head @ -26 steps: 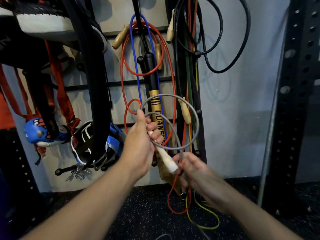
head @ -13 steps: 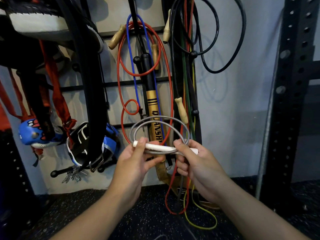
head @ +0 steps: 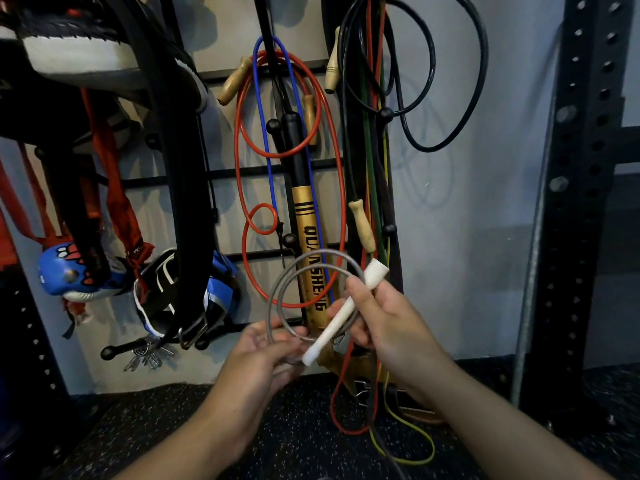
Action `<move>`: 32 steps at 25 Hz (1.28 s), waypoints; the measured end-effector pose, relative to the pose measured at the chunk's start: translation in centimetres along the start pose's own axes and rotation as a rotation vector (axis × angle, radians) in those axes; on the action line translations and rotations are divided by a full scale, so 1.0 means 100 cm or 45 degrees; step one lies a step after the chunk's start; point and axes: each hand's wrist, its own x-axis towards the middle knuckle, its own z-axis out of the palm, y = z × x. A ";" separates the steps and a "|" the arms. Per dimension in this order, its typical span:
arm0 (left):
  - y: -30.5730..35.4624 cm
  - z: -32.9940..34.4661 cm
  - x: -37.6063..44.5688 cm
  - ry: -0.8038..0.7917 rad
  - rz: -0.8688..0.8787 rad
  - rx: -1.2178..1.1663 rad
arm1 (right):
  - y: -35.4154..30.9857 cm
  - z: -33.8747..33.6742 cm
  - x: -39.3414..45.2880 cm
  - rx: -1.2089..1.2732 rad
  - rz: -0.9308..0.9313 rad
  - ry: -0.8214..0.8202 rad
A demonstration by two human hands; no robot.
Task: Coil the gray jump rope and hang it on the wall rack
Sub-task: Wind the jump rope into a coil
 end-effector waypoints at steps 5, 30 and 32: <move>0.062 -0.003 0.004 -0.265 1.287 1.363 | -0.007 -0.003 0.005 -0.190 -0.004 -0.214; 0.095 0.031 0.020 -1.076 0.735 2.314 | -0.035 -0.038 0.004 -0.774 -0.201 -0.416; 0.098 0.028 0.020 -1.024 0.766 2.315 | -0.038 -0.044 0.004 -0.783 -0.183 -0.400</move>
